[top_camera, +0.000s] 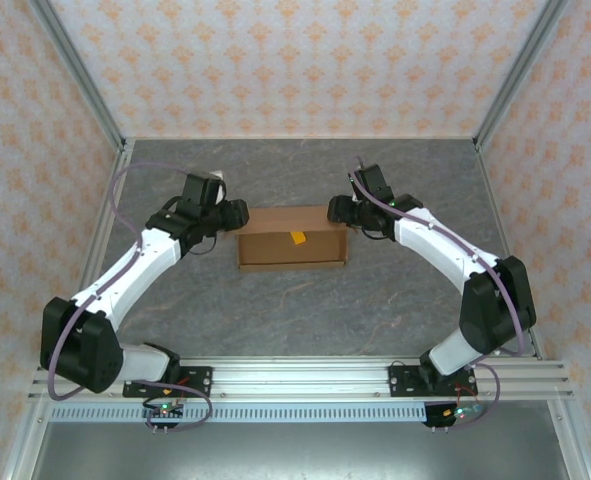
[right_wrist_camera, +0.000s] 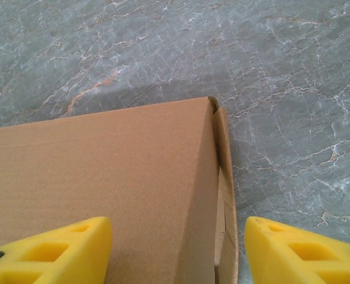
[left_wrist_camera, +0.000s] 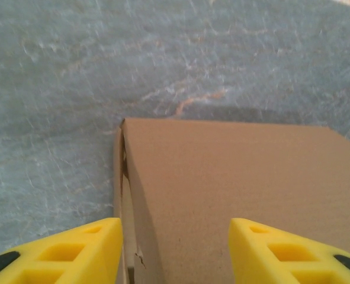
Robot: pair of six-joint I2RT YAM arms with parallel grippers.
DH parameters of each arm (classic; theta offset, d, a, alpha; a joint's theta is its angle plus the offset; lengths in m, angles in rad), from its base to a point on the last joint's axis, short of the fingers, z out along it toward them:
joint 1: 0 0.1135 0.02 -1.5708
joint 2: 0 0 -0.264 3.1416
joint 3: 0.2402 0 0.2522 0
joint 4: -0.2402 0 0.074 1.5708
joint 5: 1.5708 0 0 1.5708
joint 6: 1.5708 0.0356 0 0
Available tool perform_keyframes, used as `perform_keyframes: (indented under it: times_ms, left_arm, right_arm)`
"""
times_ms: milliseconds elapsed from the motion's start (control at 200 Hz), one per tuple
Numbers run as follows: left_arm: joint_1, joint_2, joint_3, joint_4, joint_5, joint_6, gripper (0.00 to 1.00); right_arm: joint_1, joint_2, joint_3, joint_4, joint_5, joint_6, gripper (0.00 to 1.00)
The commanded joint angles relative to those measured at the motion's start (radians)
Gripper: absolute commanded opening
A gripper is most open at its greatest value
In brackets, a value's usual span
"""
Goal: Fold the paper box
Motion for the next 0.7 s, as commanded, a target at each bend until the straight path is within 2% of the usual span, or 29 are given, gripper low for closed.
perform_keyframes:
  times_ms: [0,350,510,691]
  left_arm:
    - [0.006,-0.022,-0.055,-0.035,0.052,-0.011,0.48]
    - [0.004,0.005,-0.279,0.085,0.082,-0.028,0.43]
    - [0.004,0.054,-0.294,0.135,0.112,-0.035,0.44]
    - [0.004,0.068,-0.281,0.122,0.083,-0.022,0.47]
  right_arm:
    - [0.004,-0.032,-0.047,0.012,-0.012,0.009,0.60]
    - [0.011,-0.029,-0.203,0.083,-0.036,0.048,0.53]
    - [0.012,0.029,-0.231,0.134,-0.067,0.049,0.50]
    - [0.011,0.072,-0.199,0.123,-0.076,0.018,0.50]
